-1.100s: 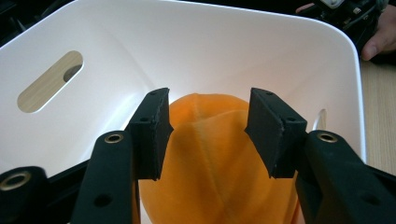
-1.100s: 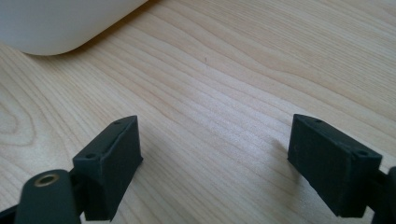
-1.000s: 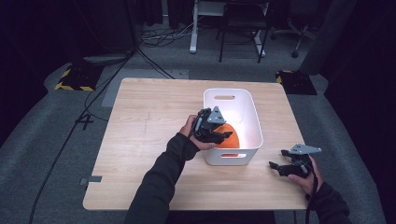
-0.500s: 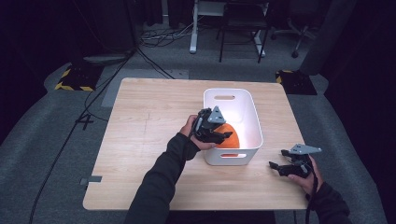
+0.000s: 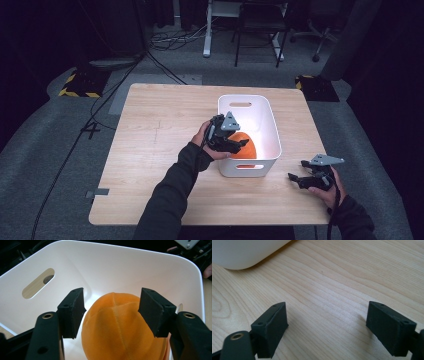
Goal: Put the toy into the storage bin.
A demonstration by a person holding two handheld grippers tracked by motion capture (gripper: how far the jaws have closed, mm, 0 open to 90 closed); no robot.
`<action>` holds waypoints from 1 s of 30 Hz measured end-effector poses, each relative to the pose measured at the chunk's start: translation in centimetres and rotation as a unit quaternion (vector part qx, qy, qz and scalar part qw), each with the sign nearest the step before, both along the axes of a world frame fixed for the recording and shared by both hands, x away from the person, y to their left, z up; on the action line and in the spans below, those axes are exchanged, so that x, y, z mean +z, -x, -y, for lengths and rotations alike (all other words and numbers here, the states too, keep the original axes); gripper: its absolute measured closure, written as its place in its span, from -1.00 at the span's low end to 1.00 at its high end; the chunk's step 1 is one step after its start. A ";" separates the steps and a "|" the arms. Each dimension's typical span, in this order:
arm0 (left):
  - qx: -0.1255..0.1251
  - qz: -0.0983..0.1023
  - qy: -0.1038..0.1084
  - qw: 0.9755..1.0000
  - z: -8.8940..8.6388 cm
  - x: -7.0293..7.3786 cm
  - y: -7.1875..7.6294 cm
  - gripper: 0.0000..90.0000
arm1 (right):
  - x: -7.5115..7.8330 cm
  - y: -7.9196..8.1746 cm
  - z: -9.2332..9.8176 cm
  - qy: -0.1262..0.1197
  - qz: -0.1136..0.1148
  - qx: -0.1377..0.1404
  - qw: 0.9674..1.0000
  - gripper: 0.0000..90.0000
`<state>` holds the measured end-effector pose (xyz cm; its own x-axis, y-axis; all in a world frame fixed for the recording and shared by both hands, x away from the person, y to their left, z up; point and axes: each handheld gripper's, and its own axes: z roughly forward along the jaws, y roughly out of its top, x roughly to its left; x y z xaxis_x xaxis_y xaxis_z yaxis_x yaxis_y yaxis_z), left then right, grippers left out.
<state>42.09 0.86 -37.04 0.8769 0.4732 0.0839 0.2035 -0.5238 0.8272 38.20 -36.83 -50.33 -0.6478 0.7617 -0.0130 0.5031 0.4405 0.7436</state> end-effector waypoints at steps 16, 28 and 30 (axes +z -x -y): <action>0.032 0.017 0.019 0.999 -0.2 0.7 0.1 -0.65 | 0.0 0.0 0.0 0.000 -0.001 0.000 1.000 -0.62; 0.053 0.042 -0.001 0.998 -1.2 2.0 0.3 -0.62 | 0.0 0.0 0.0 0.000 0.000 0.000 1.000 -0.62; 0.059 0.044 0.000 0.997 -1.6 2.1 0.3 -0.62 | 0.0 0.0 0.0 0.000 0.000 0.000 1.000 -0.62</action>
